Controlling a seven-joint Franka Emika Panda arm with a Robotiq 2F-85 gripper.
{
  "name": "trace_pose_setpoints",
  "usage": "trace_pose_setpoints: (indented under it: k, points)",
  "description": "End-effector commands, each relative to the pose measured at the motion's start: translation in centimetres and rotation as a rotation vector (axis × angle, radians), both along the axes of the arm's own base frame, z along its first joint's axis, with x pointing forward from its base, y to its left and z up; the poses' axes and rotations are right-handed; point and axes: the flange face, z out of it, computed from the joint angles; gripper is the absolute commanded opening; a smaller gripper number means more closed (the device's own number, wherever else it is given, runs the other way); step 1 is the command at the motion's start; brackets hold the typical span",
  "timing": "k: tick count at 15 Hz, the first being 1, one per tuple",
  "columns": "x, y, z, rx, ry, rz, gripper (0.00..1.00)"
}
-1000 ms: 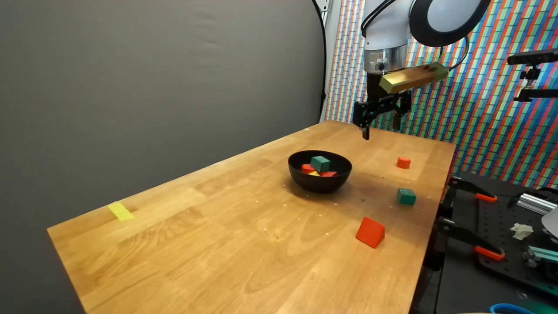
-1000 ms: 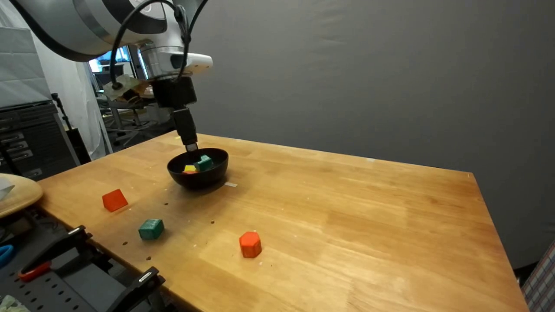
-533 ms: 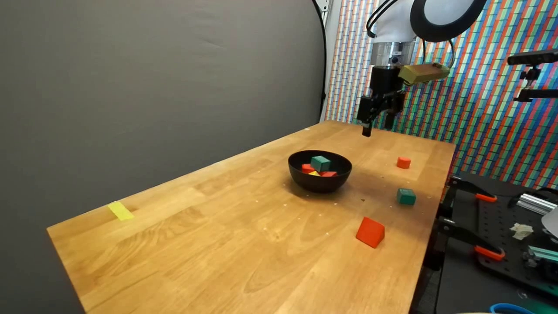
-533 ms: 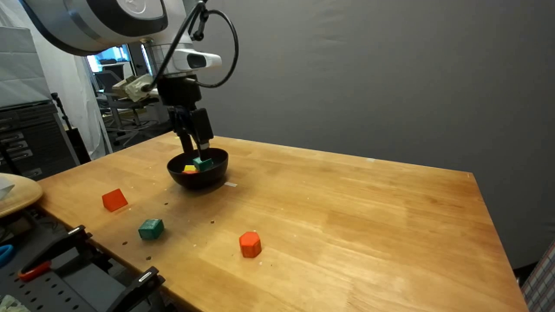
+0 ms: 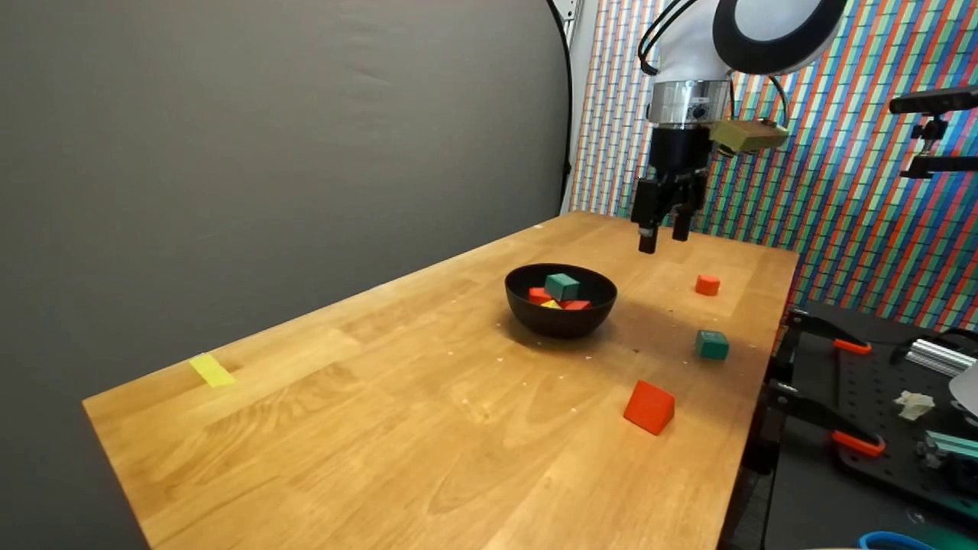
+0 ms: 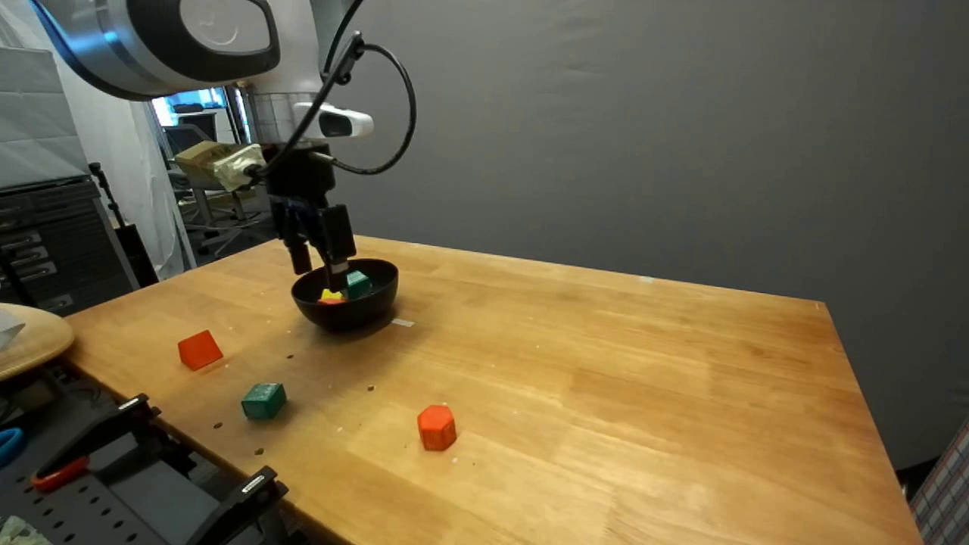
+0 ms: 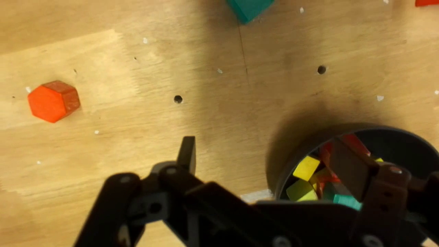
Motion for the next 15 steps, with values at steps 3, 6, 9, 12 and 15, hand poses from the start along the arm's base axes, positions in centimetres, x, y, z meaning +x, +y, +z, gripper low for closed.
trace_pose_setpoints:
  k: [3,6,9,12,15]
  points:
    - [-3.6,-0.8,-3.3,0.094,0.120,0.254,1.00]
    - [-4.6,-1.5,-4.6,0.149,0.140,0.317,1.00]
    - [-4.7,-2.1,-6.7,0.126,0.157,0.313,1.00]
    - [-5.3,-2.6,-8.8,0.107,0.190,0.306,1.00]
    - [-5.7,-1.9,-10.6,0.111,0.205,0.316,1.00]
